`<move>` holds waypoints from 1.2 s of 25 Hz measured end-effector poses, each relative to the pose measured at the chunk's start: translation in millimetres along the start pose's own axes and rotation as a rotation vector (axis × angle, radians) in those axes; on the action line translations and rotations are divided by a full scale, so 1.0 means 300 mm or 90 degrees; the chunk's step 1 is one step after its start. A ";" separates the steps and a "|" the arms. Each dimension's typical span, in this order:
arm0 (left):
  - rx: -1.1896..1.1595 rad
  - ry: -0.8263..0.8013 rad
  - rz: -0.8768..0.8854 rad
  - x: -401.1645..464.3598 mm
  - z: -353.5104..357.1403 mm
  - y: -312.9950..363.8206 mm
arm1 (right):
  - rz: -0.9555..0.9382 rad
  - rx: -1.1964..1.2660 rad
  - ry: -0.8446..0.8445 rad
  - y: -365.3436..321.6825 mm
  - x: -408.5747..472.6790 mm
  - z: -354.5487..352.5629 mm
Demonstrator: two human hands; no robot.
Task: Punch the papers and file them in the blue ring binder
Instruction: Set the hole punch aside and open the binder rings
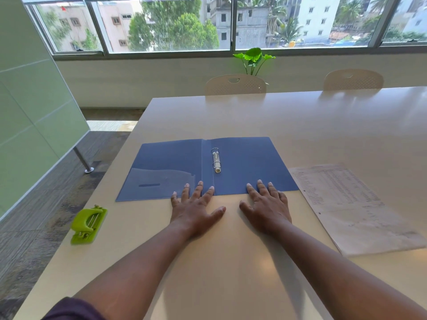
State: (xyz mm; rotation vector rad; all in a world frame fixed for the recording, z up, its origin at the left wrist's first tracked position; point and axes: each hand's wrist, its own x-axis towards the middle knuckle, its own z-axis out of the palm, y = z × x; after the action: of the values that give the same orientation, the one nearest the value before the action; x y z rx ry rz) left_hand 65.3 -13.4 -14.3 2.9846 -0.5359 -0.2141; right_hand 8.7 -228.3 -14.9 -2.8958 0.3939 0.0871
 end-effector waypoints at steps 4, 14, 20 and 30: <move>-0.004 0.009 0.001 -0.079 0.009 0.011 | 0.002 0.001 0.012 0.002 -0.075 0.003; 0.002 0.009 -0.004 -0.245 0.040 0.040 | -0.009 -0.032 0.119 -0.050 -0.135 -0.025; 0.015 0.018 0.003 -0.366 0.051 0.059 | -0.088 0.017 0.039 -0.117 -0.060 -0.023; 0.029 0.011 0.040 -0.507 0.048 0.082 | -0.174 0.096 0.049 -0.175 -0.073 -0.001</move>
State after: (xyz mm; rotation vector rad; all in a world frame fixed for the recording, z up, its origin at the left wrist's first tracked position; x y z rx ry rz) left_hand -86.4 16.1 -7.3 3.0053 -0.6392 -0.1740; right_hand 1.9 -173.3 -1.8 -2.7778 0.0123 -0.0945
